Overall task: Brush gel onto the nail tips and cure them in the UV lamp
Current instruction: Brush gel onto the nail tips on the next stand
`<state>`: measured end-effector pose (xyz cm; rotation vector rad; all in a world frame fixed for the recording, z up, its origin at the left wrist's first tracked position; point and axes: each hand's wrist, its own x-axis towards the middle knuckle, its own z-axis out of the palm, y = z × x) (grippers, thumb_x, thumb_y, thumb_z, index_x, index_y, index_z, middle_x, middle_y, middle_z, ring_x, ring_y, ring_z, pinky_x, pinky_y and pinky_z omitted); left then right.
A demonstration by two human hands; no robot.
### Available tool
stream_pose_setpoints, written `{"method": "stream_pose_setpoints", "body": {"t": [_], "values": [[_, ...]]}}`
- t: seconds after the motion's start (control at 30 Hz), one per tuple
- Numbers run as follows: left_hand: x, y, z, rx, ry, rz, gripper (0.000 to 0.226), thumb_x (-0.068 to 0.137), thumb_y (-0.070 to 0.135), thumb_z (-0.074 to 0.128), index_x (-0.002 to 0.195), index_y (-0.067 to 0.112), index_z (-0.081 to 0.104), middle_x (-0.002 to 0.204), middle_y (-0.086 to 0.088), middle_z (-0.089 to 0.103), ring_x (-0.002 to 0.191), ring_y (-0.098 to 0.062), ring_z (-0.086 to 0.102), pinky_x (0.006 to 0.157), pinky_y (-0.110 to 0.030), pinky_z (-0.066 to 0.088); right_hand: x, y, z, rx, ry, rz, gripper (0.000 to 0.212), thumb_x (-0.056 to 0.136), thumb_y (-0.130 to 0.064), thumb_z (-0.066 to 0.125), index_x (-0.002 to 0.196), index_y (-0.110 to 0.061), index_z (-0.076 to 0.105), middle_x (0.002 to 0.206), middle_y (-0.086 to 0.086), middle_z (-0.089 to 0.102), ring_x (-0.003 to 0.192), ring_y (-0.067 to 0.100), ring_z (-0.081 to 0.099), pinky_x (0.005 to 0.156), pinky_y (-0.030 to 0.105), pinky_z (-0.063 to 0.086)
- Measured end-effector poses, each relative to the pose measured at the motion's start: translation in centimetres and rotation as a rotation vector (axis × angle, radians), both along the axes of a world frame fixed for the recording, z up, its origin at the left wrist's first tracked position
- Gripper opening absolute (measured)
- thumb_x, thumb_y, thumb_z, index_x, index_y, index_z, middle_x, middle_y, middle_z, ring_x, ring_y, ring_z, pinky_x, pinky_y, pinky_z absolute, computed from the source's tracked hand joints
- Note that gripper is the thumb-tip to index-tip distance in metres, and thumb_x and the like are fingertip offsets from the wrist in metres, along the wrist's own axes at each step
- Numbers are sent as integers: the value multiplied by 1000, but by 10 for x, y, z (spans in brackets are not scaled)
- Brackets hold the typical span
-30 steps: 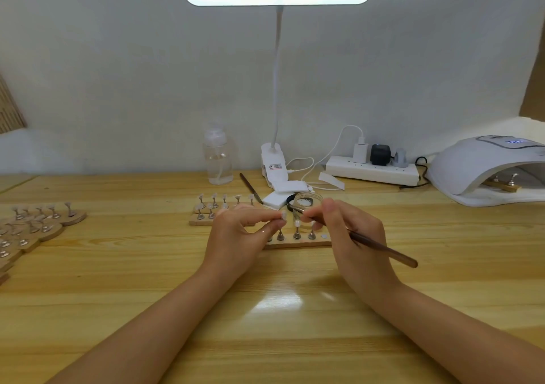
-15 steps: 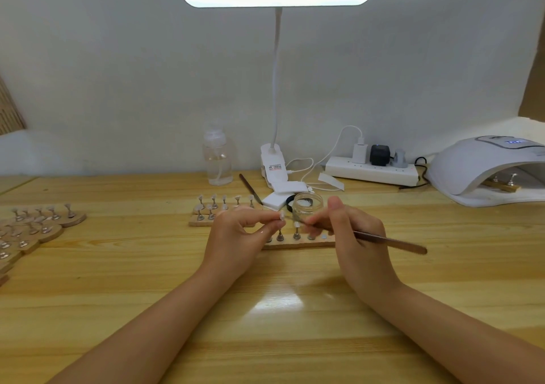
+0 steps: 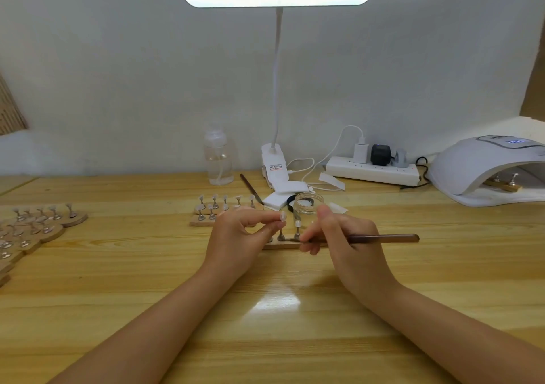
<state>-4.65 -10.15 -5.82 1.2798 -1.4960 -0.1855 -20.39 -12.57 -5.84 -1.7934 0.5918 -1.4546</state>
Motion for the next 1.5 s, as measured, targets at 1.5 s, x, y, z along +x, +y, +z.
{"method": "stream_pose_setpoints", "body": {"t": [1.5], "values": [[-4,3,4,-5,-68,28,21,73,9,73,79,29,71,74,19,62,86,-10,57,91,-54,38,-3,-7,-1,-214,122,-187,39,90,-44,41,74,-24,69,68,-16,67,67,-2,63,65,14,48]]}}
